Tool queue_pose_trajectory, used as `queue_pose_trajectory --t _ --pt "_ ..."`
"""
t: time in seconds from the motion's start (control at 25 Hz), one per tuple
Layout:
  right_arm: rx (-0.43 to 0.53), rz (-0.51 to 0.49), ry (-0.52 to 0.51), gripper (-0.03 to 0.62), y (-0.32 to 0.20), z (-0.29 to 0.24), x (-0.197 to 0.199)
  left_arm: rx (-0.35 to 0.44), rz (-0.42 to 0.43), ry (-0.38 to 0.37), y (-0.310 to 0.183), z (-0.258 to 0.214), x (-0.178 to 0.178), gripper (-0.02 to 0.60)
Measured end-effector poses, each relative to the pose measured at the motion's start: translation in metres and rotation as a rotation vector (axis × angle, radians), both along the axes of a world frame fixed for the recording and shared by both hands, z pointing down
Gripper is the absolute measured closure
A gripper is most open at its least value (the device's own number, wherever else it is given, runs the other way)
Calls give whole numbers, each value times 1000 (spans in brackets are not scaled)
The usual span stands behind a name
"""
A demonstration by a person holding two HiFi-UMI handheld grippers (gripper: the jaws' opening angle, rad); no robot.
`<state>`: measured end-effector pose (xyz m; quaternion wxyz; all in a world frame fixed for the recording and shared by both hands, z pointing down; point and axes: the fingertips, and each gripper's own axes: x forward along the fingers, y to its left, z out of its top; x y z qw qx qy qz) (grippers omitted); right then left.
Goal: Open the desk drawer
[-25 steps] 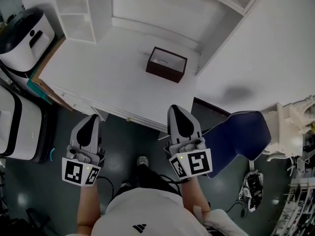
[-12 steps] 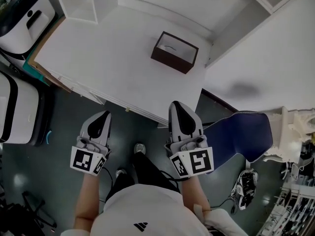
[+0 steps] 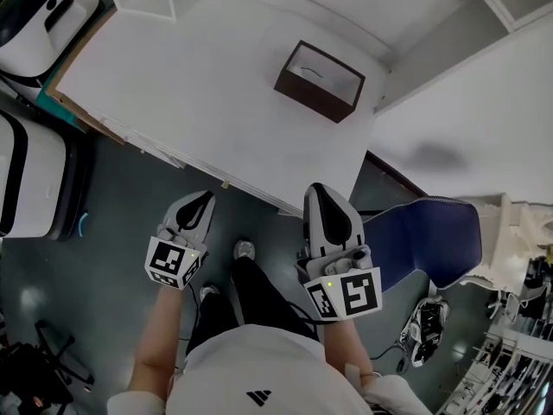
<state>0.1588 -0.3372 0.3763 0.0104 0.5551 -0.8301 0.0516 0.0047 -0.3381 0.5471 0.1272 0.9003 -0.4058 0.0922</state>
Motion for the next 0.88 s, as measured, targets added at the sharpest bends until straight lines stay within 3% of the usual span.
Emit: queue_pose_trajectory --t 0.2,0.6,0.88 --pt "-6 -4 5 594 -1 4 5 -69 -1 -38 -4 41 8 512" --pt "-19 14 29 594 3 13 19 -191 -9 -94 -16 114 19 478" --pt "-39 36 47 594 10 21 29 -224 -6 -132 -25 146 26 456"
